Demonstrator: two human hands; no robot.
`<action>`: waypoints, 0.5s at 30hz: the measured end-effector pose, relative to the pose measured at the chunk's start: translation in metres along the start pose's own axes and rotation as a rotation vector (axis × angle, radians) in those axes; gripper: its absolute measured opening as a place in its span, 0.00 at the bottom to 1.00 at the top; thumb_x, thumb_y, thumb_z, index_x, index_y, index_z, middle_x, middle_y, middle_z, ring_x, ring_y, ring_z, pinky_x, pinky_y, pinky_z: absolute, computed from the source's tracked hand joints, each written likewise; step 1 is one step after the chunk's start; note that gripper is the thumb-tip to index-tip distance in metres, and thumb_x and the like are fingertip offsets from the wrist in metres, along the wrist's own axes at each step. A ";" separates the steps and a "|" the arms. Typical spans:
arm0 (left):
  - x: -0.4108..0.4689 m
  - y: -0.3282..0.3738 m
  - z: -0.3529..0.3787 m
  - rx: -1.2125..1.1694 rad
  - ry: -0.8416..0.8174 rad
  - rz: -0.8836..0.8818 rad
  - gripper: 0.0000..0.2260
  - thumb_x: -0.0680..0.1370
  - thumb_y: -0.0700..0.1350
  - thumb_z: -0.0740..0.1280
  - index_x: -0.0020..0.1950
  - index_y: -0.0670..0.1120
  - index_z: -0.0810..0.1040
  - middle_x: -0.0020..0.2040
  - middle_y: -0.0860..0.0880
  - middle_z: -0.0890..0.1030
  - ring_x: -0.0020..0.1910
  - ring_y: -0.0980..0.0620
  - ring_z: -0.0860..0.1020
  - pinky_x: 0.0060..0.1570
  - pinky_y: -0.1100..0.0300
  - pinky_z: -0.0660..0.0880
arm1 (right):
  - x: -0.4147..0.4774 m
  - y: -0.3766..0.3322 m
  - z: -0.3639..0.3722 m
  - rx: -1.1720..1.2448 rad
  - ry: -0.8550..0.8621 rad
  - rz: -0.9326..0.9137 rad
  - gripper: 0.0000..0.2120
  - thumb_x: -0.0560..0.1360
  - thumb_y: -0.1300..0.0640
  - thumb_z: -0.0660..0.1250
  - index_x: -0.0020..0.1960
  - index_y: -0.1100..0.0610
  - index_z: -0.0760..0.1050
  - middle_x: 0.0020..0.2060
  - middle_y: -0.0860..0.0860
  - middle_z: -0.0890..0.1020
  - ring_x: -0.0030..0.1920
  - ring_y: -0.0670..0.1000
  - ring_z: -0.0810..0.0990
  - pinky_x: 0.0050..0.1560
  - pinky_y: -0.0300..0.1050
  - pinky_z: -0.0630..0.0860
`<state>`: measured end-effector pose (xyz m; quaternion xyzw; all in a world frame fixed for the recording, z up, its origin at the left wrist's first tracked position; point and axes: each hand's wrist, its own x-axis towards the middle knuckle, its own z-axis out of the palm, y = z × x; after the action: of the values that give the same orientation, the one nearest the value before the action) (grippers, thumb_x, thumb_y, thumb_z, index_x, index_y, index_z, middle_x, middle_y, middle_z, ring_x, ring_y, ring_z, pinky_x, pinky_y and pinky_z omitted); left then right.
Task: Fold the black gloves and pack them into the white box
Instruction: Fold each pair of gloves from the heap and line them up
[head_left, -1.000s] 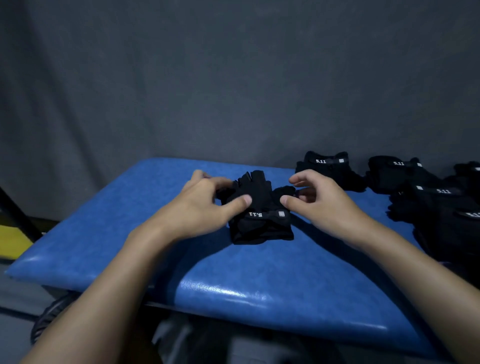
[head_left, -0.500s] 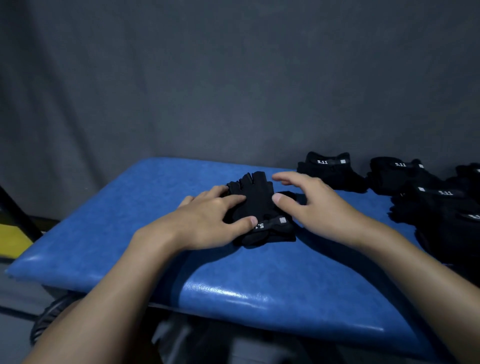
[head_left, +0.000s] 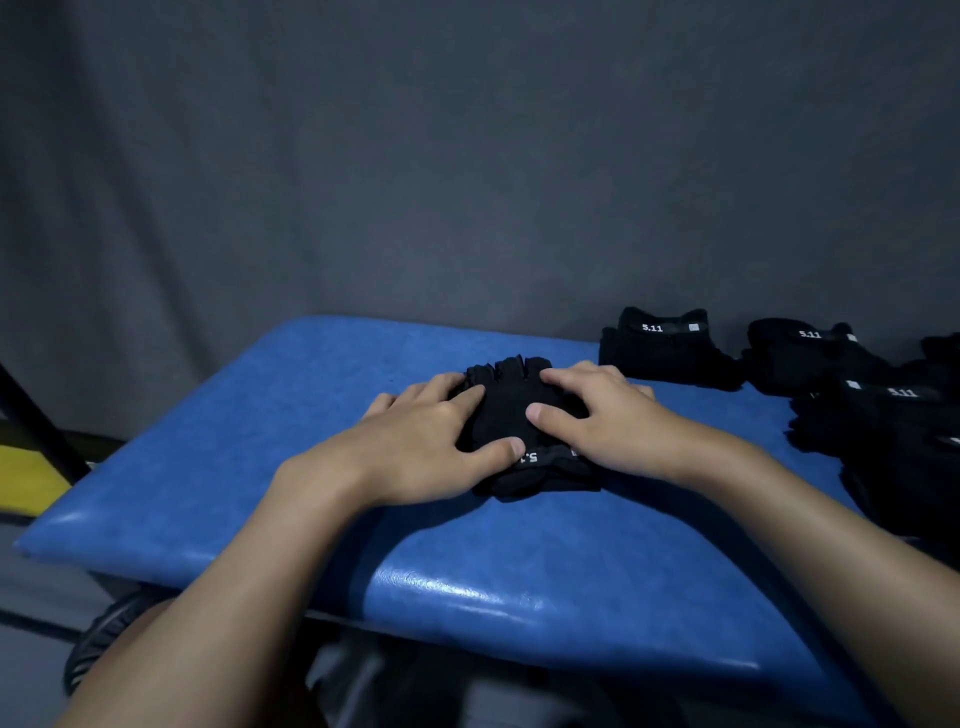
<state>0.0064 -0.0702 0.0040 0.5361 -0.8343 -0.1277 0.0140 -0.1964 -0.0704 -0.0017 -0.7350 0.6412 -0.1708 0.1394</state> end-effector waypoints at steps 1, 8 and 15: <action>0.000 0.000 0.000 0.006 -0.006 -0.004 0.37 0.76 0.71 0.52 0.81 0.54 0.52 0.81 0.55 0.51 0.79 0.52 0.53 0.76 0.48 0.49 | 0.000 0.001 0.000 -0.001 -0.023 0.007 0.27 0.78 0.39 0.59 0.74 0.48 0.65 0.67 0.44 0.70 0.72 0.47 0.59 0.71 0.52 0.54; 0.001 0.000 0.001 0.022 -0.050 -0.026 0.40 0.76 0.72 0.50 0.82 0.53 0.47 0.82 0.54 0.45 0.80 0.55 0.45 0.77 0.49 0.44 | -0.006 0.005 -0.001 -0.095 0.062 -0.080 0.27 0.79 0.38 0.56 0.74 0.46 0.65 0.75 0.43 0.60 0.76 0.45 0.53 0.74 0.54 0.52; 0.003 0.000 0.002 0.047 -0.065 -0.034 0.39 0.76 0.72 0.49 0.81 0.54 0.46 0.82 0.53 0.43 0.80 0.55 0.43 0.77 0.49 0.43 | -0.017 0.014 0.001 -0.182 -0.148 -0.170 0.31 0.79 0.34 0.47 0.79 0.46 0.55 0.78 0.40 0.53 0.77 0.38 0.47 0.78 0.52 0.42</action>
<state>0.0046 -0.0721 0.0022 0.5460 -0.8279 -0.1254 -0.0280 -0.2109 -0.0559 -0.0096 -0.8067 0.5777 -0.0685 0.1038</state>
